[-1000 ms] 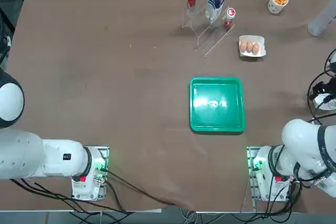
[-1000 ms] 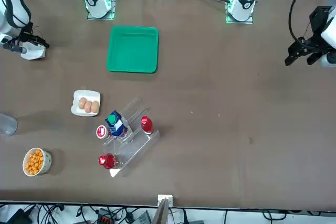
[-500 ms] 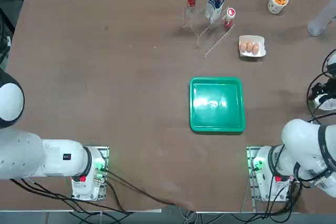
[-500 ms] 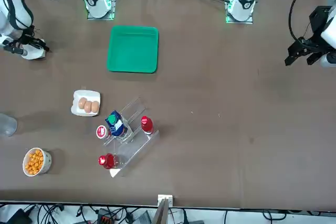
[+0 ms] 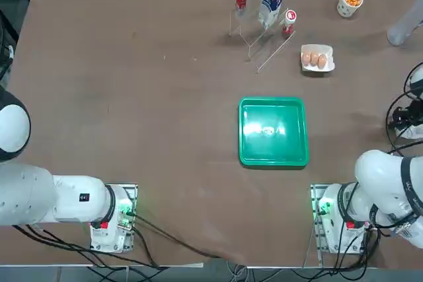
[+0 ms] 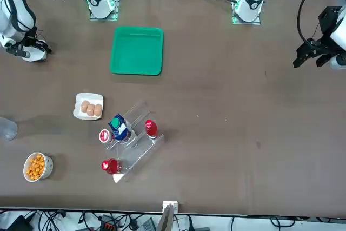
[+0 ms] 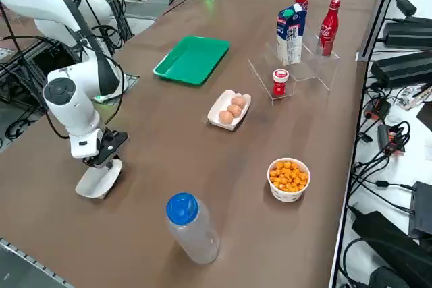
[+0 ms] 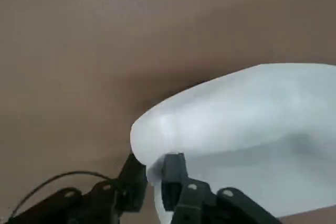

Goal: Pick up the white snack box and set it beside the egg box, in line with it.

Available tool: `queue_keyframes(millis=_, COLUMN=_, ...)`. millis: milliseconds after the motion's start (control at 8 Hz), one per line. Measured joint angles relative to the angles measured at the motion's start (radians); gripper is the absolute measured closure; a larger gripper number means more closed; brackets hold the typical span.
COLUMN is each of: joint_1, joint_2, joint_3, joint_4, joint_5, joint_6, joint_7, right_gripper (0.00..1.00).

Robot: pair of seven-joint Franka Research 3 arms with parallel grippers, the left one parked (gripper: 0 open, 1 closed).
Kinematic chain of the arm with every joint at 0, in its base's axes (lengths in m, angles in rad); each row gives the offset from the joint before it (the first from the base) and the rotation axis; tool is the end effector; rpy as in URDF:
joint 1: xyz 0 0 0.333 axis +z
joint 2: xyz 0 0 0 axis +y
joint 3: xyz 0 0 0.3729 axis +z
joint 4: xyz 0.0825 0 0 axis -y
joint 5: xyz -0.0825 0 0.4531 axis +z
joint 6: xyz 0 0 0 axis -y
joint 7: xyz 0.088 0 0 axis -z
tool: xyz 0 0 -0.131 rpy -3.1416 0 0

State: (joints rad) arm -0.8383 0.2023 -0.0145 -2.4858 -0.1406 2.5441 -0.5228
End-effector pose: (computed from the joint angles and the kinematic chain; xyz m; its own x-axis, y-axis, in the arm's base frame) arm 0.3264 -0.3744 0.1683 0.9662 -0.2024 -0.1598 -0.2078 -0.9780 -0.0179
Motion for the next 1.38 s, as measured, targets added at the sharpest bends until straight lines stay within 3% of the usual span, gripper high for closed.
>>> queue_keyframes(millis=250, joint_1=-0.002, joint_2=-0.001, joint_3=0.000, joint_4=0.001, joint_5=0.000, joint_6=-0.001, joint_7=0.000, right_gripper=0.92)
queue_keyframes(millis=500, joint_1=-0.003, joint_2=-0.013, joint_3=0.000, joint_4=0.007, joint_5=0.000, joint_6=-0.027, joint_7=0.000, right_gripper=0.97)
queue_keyframes(millis=875, joint_1=0.006, joint_2=-0.114, joint_3=0.009, joint_4=0.073, joint_5=0.000, joint_6=-0.270, joint_7=-0.012, right_gripper=0.97)
queue_keyframes(millis=1125, joint_1=0.118, joint_2=-0.199, joint_3=0.019, joint_4=0.168, joint_5=0.012, joint_6=-0.426, joint_7=-0.016, right_gripper=0.97)
queue_keyframes(millis=1375, joint_1=0.320, joint_2=-0.177, joint_3=0.029, joint_4=0.338, joint_5=0.064, joint_6=-0.529, joint_7=0.062, right_gripper=0.97)
